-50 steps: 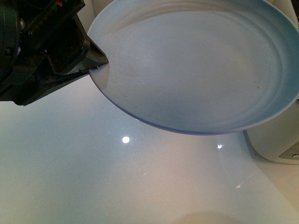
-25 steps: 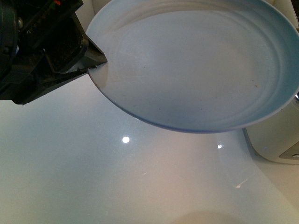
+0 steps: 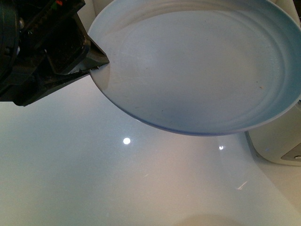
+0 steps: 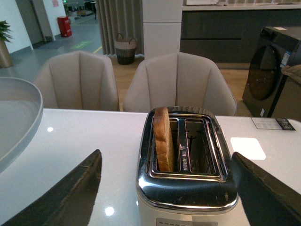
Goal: Left arm holds plate, right arm toasts bread
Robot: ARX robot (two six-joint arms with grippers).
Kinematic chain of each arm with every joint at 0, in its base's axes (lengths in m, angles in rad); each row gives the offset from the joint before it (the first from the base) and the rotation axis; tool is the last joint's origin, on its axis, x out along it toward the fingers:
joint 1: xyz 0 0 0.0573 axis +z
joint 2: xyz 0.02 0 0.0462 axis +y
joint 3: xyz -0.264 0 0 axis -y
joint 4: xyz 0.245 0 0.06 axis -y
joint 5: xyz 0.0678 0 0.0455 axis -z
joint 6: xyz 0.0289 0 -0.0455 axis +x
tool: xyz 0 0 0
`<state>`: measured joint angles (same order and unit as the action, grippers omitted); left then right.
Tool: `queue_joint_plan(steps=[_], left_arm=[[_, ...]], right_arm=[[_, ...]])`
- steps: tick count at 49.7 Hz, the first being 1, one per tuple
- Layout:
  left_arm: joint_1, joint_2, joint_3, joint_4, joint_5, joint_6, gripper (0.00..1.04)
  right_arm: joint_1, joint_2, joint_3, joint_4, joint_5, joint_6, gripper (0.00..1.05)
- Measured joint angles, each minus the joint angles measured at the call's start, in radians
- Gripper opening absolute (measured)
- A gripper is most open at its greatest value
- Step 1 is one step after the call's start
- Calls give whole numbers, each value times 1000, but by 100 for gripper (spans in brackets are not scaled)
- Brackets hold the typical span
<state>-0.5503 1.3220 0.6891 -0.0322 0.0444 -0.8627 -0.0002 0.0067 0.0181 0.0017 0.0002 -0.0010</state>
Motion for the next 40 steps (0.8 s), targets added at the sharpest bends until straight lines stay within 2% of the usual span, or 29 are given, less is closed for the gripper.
queue_joint_plan(steps=[3, 6, 7, 10, 15, 23, 29, 40], left_arm=[[0, 0, 0, 0, 0, 0, 3], [-3, 0, -3, 11, -22, -13, 3], [-19, 0, -26, 79, -105, -36, 3], [-39, 0, -58, 202, -262, -112, 3], [-42, -4, -58, 254, -332, -159, 3], [-36, -2, -56, 260, -299, -178, 3], [5, 2, -45, 259, -249, -148, 3], [184, 3, -42, 227, -127, -3, 3]], right_arm=[[0, 0, 0, 0, 0, 0, 95], [0, 0, 0, 0, 0, 0, 96], [0, 0, 0, 0, 0, 0, 96], [0, 0, 0, 0, 0, 0, 96], [0, -1, 0, 0, 0, 0, 96], [0, -1, 0, 0, 0, 0, 96], [0, -1, 0, 0, 0, 0, 96], [0, -1, 0, 0, 0, 0, 96]])
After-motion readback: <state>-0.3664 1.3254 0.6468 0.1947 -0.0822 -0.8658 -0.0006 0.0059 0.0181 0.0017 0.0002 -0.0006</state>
